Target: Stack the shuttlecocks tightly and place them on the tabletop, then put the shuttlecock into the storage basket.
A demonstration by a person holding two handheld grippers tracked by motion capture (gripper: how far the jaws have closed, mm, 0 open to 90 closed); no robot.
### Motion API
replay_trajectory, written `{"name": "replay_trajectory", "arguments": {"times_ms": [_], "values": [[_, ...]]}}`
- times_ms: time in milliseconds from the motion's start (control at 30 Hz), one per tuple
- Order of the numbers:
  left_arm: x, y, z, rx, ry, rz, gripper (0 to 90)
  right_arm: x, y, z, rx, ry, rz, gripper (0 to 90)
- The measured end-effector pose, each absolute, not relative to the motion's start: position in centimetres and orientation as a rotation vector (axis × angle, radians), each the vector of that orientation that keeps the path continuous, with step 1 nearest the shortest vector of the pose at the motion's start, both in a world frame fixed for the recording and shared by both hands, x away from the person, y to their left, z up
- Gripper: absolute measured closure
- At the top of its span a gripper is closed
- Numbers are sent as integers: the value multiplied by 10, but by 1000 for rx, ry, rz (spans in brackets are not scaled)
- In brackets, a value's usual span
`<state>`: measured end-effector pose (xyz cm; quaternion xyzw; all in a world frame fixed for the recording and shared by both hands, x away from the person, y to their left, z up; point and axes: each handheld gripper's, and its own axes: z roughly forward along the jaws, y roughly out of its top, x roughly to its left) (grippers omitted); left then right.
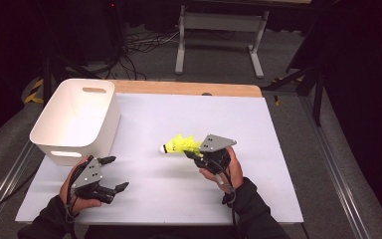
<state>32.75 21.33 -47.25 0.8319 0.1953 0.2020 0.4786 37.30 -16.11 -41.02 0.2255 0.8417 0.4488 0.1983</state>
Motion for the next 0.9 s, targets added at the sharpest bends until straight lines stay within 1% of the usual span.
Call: {"name": "replay_trajectory", "arguments": {"times_ms": [133,500,633,900], "values": [[330,211,-473,2039,456,486,82,370,-161,-411,629,2356,1242,823],[327,213,-473,2035,462,479,84,368,-158,-406,607,2349,1250,823],[331,211,-472,2030,475,475,86,369,-159,-407,599,2353,1259,822],[336,200,-472,2057,467,442,100,366,-161,-408,597,2363,1232,822]]}}
